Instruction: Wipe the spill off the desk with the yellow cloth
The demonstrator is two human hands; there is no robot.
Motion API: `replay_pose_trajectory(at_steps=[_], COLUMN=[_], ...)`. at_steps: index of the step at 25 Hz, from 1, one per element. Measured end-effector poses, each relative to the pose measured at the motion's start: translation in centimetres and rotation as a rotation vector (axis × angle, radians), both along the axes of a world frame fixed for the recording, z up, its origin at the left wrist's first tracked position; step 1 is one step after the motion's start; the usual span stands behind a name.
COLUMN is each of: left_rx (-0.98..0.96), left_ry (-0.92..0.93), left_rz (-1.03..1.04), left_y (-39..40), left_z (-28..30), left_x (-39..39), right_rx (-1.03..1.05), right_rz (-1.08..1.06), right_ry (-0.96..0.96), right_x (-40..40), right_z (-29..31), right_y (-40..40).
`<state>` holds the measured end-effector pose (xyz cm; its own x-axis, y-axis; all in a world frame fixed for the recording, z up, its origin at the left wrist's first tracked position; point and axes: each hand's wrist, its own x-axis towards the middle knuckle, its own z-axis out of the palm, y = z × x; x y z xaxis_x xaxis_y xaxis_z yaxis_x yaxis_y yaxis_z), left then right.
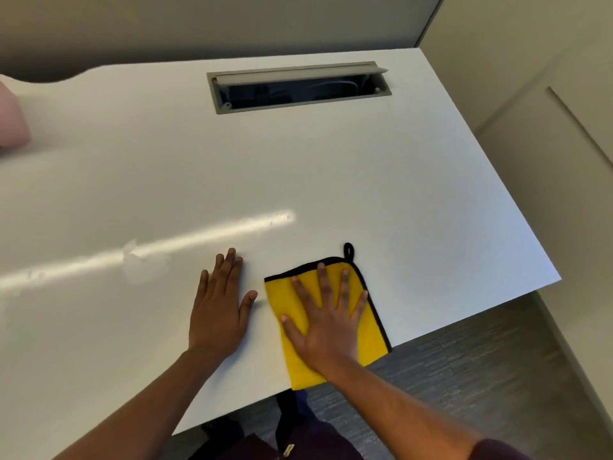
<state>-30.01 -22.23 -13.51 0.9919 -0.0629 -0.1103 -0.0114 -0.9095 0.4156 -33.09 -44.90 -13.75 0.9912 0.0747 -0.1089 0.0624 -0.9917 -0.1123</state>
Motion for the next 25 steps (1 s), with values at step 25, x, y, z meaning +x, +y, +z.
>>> replay_pose_trajectory(at_steps=[25], left_rx=[0.115], left_ry=[-0.028], left_rz=[0.268], left_y=[24.4], left_z=[-0.6], left_x=[-12.7], right_rx=[0.041], right_rz=[-0.053], right_ry=[0.039], right_x=[-8.3], right_z=[0.2], right_y=[21.3])
